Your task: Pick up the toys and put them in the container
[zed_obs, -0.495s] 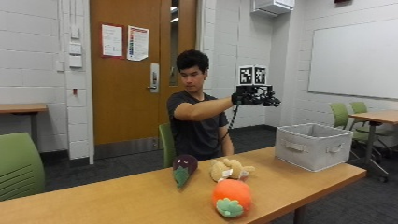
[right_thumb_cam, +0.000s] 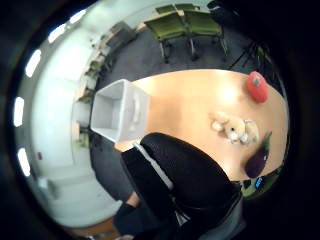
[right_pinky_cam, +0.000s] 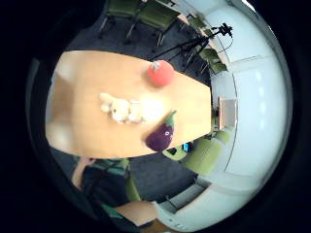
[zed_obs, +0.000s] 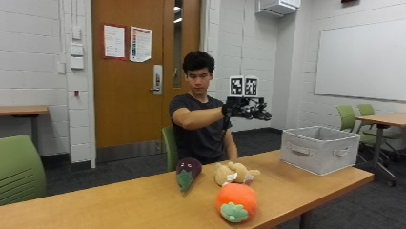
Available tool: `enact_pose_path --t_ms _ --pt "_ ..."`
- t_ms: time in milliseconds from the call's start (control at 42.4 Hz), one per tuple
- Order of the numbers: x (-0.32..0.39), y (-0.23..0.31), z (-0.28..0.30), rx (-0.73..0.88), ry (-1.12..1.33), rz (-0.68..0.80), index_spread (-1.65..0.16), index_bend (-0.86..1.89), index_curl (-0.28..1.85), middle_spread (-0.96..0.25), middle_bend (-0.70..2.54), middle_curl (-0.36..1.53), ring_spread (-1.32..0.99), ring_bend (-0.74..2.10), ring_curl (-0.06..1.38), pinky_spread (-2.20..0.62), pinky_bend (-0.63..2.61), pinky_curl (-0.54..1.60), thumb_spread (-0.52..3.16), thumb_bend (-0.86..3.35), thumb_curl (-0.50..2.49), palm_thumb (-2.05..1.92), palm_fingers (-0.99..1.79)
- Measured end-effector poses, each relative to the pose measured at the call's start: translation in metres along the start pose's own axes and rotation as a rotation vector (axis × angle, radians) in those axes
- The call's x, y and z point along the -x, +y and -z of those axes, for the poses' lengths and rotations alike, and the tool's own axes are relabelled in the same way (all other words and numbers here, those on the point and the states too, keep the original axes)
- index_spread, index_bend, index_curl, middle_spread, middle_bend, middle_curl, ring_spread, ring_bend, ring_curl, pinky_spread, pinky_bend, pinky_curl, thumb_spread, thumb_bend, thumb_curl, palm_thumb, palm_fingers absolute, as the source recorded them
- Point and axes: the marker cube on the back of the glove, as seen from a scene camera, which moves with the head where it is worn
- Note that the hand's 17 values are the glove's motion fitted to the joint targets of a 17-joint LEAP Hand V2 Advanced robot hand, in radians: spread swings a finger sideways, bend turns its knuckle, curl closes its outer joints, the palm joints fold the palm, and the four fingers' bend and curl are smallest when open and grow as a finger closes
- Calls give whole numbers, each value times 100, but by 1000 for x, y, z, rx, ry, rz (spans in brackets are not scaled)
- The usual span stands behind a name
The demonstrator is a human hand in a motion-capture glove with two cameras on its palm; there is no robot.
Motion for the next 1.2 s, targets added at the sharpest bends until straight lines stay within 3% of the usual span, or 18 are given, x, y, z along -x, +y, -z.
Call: enact_pose_path --t_ms 307,637,802,896,944,1038,1085,1132,1203 --pt "-80 13 -135 177 -79 -116 -28 18 25 -13 22 25 -25 19 13 -7 60 28 104 -11 4 -16 1" --pt "-85 21 -208 210 -43 -146 -29 21 31 -13 16 28 -23 15 15 -6 66 32 98 -12 6 -17 -5" --pt "-82 22 -214 216 -58 -151 -35 62 44 -12 10 25 -21 10 12 -4 69 33 98 -8 8 -11 6" --pt "-76 22 -213 207 -30 -144 -36 85 50 -14 22 27 -24 23 13 -3 57 28 112 1 12 3 37" --pt "-75 22 -211 198 22 -140 -35 89 53 -13 17 26 -23 16 12 -2 59 29 112 -2 12 -1 25" --pt "-80 21 -206 135 147 -144 -33 94 59 -19 30 31 -28 35 17 -2 47 27 124 8 18 15 49" --pt "-86 21 -205 108 133 -155 -32 80 58 -21 33 32 -34 55 22 -8 55 28 126 21 25 39 65" --pt "-93 21 -204 109 86 -168 -34 59 53 -27 41 34 -41 72 26 -21 74 30 121 26 30 50 100" --pt "-101 20 -202 130 13 -191 -35 42 52 -31 51 39 -43 91 34 -31 77 33 112 28 35 58 112"
